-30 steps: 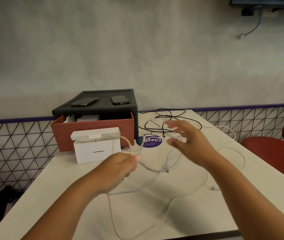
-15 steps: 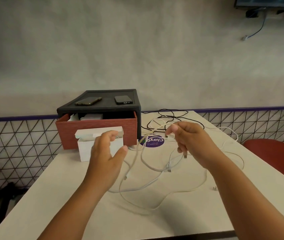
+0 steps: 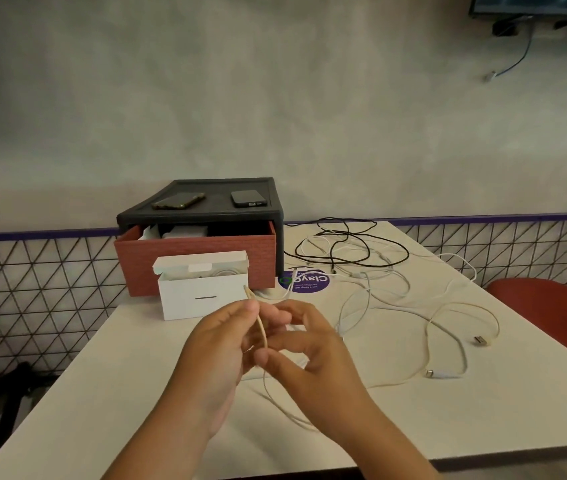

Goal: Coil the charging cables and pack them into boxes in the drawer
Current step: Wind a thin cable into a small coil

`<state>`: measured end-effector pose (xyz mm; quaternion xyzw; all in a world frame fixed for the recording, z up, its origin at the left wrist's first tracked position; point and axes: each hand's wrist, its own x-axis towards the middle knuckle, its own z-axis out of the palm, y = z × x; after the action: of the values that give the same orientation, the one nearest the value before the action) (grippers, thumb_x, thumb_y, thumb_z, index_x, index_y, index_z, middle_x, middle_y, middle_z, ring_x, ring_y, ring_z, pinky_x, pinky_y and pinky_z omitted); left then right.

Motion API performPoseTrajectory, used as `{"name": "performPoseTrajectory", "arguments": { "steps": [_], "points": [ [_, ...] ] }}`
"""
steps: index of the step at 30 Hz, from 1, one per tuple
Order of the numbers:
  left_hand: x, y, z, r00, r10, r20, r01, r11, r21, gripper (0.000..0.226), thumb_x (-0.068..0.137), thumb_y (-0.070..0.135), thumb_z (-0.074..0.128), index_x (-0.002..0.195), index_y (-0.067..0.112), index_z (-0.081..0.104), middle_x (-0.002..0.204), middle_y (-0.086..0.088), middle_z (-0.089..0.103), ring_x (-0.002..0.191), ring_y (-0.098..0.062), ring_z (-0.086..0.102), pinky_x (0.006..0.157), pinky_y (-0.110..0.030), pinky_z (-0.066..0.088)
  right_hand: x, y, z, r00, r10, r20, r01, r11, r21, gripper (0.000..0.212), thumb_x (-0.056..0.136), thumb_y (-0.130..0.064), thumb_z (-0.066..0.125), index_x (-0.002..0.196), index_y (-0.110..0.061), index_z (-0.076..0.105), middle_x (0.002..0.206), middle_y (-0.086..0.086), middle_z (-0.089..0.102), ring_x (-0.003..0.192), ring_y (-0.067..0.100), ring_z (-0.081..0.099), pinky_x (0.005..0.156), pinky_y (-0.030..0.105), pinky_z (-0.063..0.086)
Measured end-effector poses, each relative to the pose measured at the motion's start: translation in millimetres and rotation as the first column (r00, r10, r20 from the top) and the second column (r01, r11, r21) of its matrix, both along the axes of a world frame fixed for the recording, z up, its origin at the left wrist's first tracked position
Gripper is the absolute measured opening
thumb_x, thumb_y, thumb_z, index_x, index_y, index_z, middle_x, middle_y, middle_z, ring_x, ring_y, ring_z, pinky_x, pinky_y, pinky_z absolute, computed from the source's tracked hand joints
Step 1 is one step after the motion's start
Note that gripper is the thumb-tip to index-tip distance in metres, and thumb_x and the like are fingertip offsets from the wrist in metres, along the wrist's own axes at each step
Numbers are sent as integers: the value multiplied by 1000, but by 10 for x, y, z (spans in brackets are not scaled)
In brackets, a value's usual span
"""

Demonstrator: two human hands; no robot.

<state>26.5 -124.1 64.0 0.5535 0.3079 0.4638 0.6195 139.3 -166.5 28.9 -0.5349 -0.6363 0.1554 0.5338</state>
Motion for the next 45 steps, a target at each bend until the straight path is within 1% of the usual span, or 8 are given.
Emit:
{"name": "performPoseTrajectory", "arguments": {
  "steps": [5, 11, 17, 23, 32, 37, 41, 45],
  "points": [
    [-92, 26, 67, 990, -5, 144, 28, 987, -159, 35, 97, 15, 37, 63, 11, 45, 49, -1, 40, 55, -14, 53, 57, -28, 52, -11, 20, 22, 973, 96, -212, -91, 995, 34, 26, 76, -52, 50, 83, -38, 72, 103, -27, 57, 108, -5, 50, 87, 8, 37],
    [-271, 105, 162, 941, -153, 301, 240, 930, -278, 25, 77, 21, 49, 54, 15, 44, 43, 7, 19, 34, -6, 20, 36, -17, 36, -1, 124, 76, 995, -91, -30, 89, 995, -44, 39, 93, -24, 53, 116, -51, 38, 116, -37, 39, 109, -23, 35, 88, 0, 27],
    [-391, 233, 138, 871, -193, 452, 307, 932, -194, 39, 34, 25, 90, 62, 12, 66, 40, 8, 26, 32, -4, 27, 34, -14, 33, 61, 125, 51, 998, -39, 45, 48, 976, -213, 25, 97, -15, 44, 109, -18, 66, 55, -25, 55, 58, -8, 51, 60, 7, 36],
    [-365, 355, 122, 829, 17, 559, 142, 961, -239, 22, 66, 34, 66, 72, 14, 74, 46, 9, 33, 37, -4, 31, 41, -16, 40, 121, -7, 69, 950, -180, 254, 223, 963, -151, 27, 97, -25, 45, 118, -28, 63, 100, 0, 70, 96, 18, 61, 85, 30, 47],
    [-114, 237, -104, 964, 88, 250, -112, 990, 84, 28, 99, 22, 36, 99, 19, 64, 110, 6, 68, 107, -3, 60, 91, -22, 42, -71, -303, 136, 735, 41, 677, 179, 951, -252, 21, 98, -26, 36, 106, -19, 53, 99, 12, 62, 92, 33, 58, 69, 35, 45],
    [-6, 119, -309, 985, 15, -171, 50, 929, 367, 17, 88, 31, 56, 79, 25, 70, 113, 16, 64, 105, 14, 53, 82, -2, 36, -103, -319, 265, 696, 148, 703, 47, 967, -250, 18, 95, -27, 43, 91, -17, 58, 93, 12, 63, 87, 33, 55, 66, 34, 40],
    [12, 42, -369, 979, -183, -88, 197, 959, 205, 19, 79, 21, 54, 83, 14, 72, 100, 7, 71, 92, -2, 61, 77, -12, 42, 50, -284, 442, 832, 78, 549, 0, 990, -141, 14, 89, -25, 57, 80, -25, 68, 78, -2, 66, 72, 13, 58, 65, 30, 42],
    [-36, -35, -324, 965, -256, -56, 261, 956, 130, 22, 53, 32, 57, 50, 11, 59, 63, -4, 55, 74, -21, 48, 73, -36, 33, 177, -225, 505, 979, 75, 192, -50, 990, -134, 23, 82, -19, 68, 63, -28, 59, 56, -9, 63, 53, 4, 54, 57, 28, 43]
  ]
}}
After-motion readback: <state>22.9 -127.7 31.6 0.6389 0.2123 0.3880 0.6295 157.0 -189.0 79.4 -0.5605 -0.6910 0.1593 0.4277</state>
